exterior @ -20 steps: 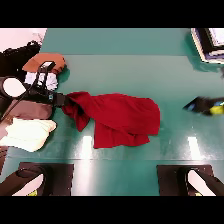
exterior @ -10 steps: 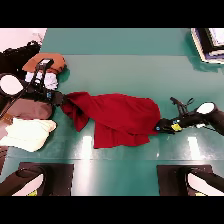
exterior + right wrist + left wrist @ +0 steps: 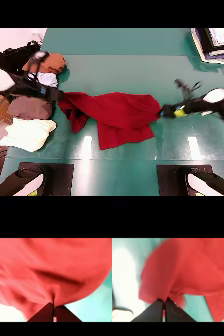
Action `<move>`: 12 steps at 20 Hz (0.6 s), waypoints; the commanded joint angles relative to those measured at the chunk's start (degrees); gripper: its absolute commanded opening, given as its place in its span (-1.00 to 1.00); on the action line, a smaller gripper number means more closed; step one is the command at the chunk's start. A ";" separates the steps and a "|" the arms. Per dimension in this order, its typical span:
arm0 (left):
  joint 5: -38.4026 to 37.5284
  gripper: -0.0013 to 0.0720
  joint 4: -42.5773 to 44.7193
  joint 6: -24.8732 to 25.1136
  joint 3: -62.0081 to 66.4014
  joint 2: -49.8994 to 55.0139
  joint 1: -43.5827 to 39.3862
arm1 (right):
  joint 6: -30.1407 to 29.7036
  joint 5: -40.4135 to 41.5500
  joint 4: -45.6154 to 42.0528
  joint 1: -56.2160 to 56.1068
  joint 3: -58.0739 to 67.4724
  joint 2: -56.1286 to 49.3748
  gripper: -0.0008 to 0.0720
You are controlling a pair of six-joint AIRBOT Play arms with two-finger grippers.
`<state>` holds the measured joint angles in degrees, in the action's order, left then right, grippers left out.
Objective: Fold the shirts.
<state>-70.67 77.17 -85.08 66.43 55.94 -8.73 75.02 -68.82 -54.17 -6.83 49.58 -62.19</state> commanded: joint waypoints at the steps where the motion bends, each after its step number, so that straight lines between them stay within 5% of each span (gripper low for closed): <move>1: -4.83 -0.90 1.77 0.02 11.69 -2.95 0.02 | 0.00 -2.51 0.13 5.62 13.18 9.81 -0.93; 6: -10.60 -0.90 1.49 -0.04 34.03 -7.45 0.02 | -0.02 -2.08 0.11 15.08 34.60 20.79 -0.93; 12: -8.83 -0.90 -6.64 -0.04 56.52 -8.17 0.02 | -0.04 -3.23 0.15 25.99 50.27 23.71 -0.93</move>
<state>-80.53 74.61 -85.08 113.38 48.16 -8.73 74.94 -71.46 -53.91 14.33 92.25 -39.66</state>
